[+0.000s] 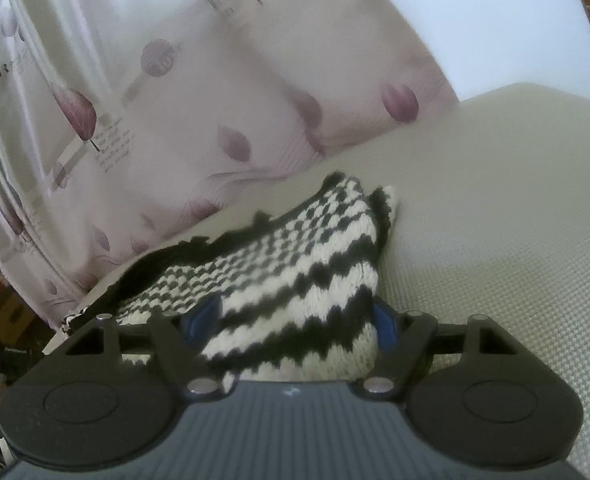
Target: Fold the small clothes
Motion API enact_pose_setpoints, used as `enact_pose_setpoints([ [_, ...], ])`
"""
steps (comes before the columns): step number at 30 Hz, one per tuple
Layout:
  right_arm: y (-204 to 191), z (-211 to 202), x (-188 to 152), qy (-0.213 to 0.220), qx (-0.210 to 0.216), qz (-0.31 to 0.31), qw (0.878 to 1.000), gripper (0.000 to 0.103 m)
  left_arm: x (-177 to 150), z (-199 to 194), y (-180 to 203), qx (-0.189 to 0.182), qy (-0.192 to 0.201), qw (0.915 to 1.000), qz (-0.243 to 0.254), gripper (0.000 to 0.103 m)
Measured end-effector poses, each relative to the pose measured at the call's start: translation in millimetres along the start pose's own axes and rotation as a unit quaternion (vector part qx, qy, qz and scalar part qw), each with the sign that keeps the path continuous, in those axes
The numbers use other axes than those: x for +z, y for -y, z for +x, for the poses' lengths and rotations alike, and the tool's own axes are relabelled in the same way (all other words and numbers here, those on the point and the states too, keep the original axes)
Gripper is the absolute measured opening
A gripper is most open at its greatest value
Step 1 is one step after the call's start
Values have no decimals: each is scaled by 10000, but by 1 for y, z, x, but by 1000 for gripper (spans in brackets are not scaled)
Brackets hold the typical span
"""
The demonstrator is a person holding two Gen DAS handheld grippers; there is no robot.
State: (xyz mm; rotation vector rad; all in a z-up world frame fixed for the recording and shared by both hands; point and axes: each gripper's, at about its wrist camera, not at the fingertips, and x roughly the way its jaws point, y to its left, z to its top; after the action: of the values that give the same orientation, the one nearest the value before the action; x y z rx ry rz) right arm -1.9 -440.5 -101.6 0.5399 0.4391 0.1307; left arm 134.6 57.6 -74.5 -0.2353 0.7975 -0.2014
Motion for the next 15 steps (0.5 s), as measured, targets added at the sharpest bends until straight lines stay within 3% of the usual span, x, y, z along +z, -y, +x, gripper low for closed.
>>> enact_pose_setpoints([
  [2,3,0,-1,16,34,85,10000,77,5,-11,18,209,449,9977,453,24],
  [4,5,-1,-1,45,44,158,9999,77,9,-16,41,140,544,9938,956,24],
  [7,6,0,-2,50,53,204,9998,78,11,-14,67,-274,323,9884,1458,24],
  [11,6,0,-3,90,81,230,9997,78,11,18,94,-345,-128,9808,1916,24],
  [13,5,0,-3,95,87,212,9997,78,18,40,101,-372,-293,9791,1978,24],
  [15,4,1,-3,64,71,188,9998,78,30,51,101,-478,-116,9818,1832,28],
])
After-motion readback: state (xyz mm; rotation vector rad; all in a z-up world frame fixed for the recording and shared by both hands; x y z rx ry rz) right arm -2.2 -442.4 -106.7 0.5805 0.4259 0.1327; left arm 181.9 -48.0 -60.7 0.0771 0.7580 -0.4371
